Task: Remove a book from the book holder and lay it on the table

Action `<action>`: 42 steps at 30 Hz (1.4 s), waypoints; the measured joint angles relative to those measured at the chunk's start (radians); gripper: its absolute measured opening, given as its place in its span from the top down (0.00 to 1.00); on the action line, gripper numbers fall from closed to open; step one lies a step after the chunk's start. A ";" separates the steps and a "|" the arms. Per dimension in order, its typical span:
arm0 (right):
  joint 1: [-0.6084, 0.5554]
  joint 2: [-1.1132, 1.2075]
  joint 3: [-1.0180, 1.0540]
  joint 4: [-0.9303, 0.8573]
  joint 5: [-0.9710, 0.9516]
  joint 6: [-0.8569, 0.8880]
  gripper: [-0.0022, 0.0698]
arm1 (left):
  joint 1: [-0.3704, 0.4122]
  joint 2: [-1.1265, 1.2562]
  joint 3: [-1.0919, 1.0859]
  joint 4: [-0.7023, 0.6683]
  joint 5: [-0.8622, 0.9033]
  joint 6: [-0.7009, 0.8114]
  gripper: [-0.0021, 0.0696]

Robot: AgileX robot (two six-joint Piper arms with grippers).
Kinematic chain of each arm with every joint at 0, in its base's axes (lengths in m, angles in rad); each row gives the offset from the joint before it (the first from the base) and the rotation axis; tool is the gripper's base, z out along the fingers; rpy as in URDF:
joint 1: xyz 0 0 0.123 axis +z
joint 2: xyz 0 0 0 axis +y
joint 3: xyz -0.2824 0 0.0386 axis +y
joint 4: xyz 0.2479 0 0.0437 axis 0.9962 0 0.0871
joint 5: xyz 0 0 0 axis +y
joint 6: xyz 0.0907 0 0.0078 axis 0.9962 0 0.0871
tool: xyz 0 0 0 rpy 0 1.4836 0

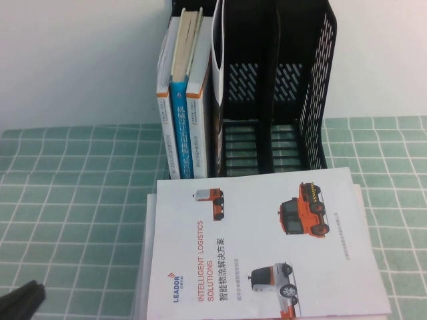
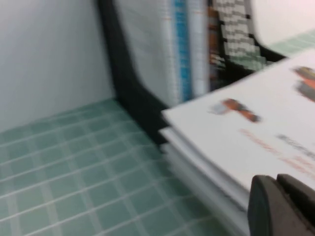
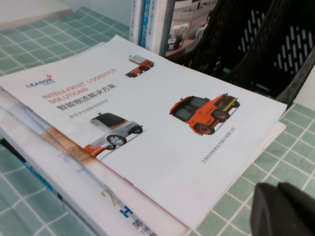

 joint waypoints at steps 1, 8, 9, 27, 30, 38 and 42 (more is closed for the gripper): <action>0.000 0.000 0.000 0.000 0.000 0.000 0.97 | 0.047 -0.026 0.011 0.008 -0.004 0.000 0.97; 0.000 0.000 0.000 0.000 0.004 0.000 0.97 | 0.316 -0.197 0.178 0.021 -0.045 -0.006 0.97; 0.000 0.000 0.000 0.000 0.004 0.000 0.97 | 0.336 -0.199 0.198 0.021 -0.046 -0.016 0.97; 0.000 -0.001 0.000 0.000 0.008 0.004 0.97 | 0.346 -0.203 0.261 0.021 0.018 -0.022 0.97; 0.000 -0.001 0.000 0.000 0.010 0.004 0.97 | 0.346 -0.203 0.261 0.021 0.018 -0.022 0.97; 0.000 -0.001 0.000 0.000 0.010 0.004 0.97 | 0.346 -0.203 0.261 0.021 0.018 -0.020 0.97; 0.000 -0.001 0.000 0.000 0.010 0.004 0.97 | 0.346 -0.203 0.261 0.021 0.018 -0.016 0.97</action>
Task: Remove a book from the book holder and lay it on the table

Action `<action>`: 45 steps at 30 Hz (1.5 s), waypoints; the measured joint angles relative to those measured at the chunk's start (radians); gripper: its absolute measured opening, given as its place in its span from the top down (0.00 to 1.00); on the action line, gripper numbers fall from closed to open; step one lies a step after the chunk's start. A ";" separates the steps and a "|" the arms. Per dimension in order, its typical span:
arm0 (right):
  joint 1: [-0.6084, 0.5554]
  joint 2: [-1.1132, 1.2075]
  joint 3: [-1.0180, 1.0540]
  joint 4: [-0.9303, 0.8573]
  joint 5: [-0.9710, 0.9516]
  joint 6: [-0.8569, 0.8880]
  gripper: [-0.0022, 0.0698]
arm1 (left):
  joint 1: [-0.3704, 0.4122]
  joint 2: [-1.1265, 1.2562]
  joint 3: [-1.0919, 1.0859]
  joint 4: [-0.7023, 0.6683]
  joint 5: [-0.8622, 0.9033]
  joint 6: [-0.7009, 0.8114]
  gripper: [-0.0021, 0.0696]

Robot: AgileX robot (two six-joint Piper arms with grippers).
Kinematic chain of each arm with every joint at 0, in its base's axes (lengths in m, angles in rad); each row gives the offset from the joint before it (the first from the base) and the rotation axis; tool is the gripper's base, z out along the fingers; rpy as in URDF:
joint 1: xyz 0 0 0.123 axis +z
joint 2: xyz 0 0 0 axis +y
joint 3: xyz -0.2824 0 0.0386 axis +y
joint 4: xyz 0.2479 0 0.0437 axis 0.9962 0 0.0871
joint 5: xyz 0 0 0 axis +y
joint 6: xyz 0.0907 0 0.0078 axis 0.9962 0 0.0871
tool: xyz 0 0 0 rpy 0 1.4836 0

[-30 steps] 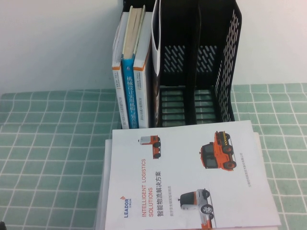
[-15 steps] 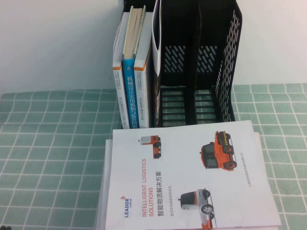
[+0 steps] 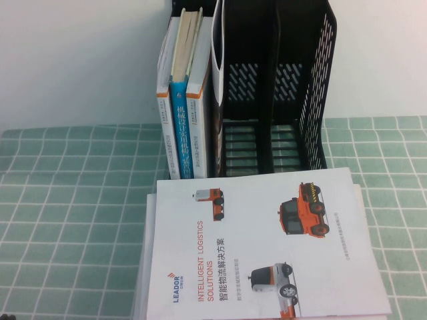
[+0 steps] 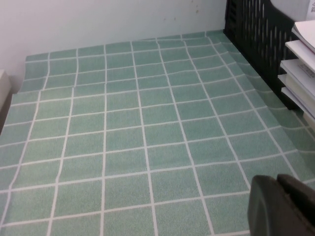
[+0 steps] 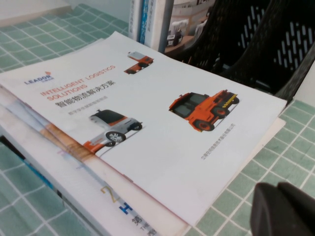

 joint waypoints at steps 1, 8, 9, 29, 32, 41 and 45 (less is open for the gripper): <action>0.000 0.000 0.000 0.000 0.000 0.000 0.97 | 0.000 0.000 0.000 0.000 0.000 0.000 0.97; -0.008 0.000 0.000 -0.017 -0.006 0.000 0.97 | 0.000 0.000 0.000 0.000 0.000 0.000 0.97; -0.019 0.000 0.000 -0.012 -0.012 0.000 0.97 | 0.000 0.000 0.000 0.000 0.000 0.000 0.97; -0.833 -0.120 0.261 0.072 -0.293 -0.006 0.97 | 0.000 0.000 0.000 0.000 0.002 0.000 0.97; -0.851 -0.120 0.267 0.078 -0.182 -0.012 0.97 | 0.000 0.000 0.000 0.000 0.002 0.000 0.97; -0.855 -0.120 0.269 0.190 -0.124 -0.230 0.97 | 0.000 0.000 0.000 0.000 0.002 0.000 0.97; -0.855 -0.120 0.269 0.218 -0.124 -0.251 0.97 | 0.000 0.000 0.000 0.000 0.002 0.000 0.97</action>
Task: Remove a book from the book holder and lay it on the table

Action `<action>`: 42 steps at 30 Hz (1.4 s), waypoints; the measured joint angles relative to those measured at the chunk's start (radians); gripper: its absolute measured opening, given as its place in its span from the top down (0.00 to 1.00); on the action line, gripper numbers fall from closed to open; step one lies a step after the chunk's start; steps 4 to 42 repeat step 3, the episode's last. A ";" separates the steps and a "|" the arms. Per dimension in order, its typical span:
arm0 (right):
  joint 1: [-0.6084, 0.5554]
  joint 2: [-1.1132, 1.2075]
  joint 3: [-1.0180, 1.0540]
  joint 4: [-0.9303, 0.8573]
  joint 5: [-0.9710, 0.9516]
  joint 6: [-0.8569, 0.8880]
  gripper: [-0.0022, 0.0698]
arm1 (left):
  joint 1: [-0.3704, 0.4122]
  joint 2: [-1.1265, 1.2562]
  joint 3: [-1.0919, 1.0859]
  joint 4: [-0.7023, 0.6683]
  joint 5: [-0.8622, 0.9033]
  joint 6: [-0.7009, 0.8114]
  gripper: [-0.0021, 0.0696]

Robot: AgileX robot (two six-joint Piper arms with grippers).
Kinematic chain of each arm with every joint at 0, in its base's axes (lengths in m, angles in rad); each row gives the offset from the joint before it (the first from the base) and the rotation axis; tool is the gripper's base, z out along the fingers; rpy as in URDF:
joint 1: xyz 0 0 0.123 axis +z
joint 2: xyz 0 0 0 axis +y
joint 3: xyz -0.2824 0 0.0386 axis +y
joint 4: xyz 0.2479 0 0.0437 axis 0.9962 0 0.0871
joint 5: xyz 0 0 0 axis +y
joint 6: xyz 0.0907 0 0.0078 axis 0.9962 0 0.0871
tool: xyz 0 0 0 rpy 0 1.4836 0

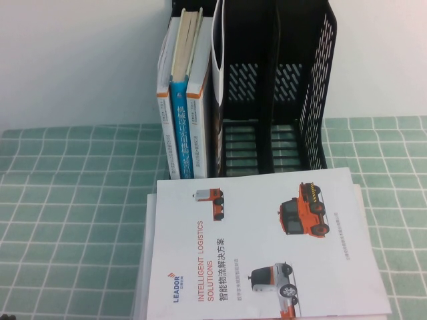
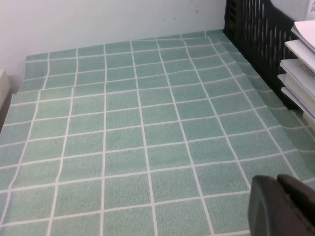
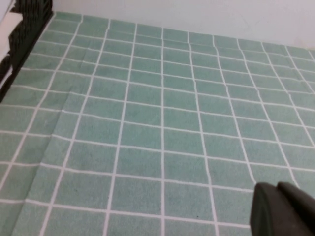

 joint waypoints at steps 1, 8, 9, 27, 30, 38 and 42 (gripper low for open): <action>0.000 0.000 0.000 0.002 0.000 -0.002 0.97 | 0.000 0.000 0.000 0.000 0.000 0.000 0.97; 0.000 0.000 0.000 0.005 0.000 -0.005 0.97 | 0.000 0.000 0.000 0.000 0.000 0.000 0.97; 0.000 0.000 0.000 0.005 0.000 -0.005 0.97 | 0.000 0.000 0.000 0.000 0.000 0.000 0.97; 0.000 0.000 0.000 0.005 0.000 -0.005 0.97 | 0.000 0.000 0.000 0.000 0.000 0.000 0.97; 0.000 0.000 0.000 0.005 0.000 -0.005 0.97 | 0.000 0.000 0.000 0.000 0.000 0.000 0.97; 0.000 0.000 0.000 0.005 0.000 -0.005 0.97 | 0.000 0.000 0.000 0.000 0.000 0.000 0.97; 0.000 0.000 0.000 0.005 0.000 -0.005 0.97 | 0.000 0.000 0.000 0.000 0.000 0.000 0.97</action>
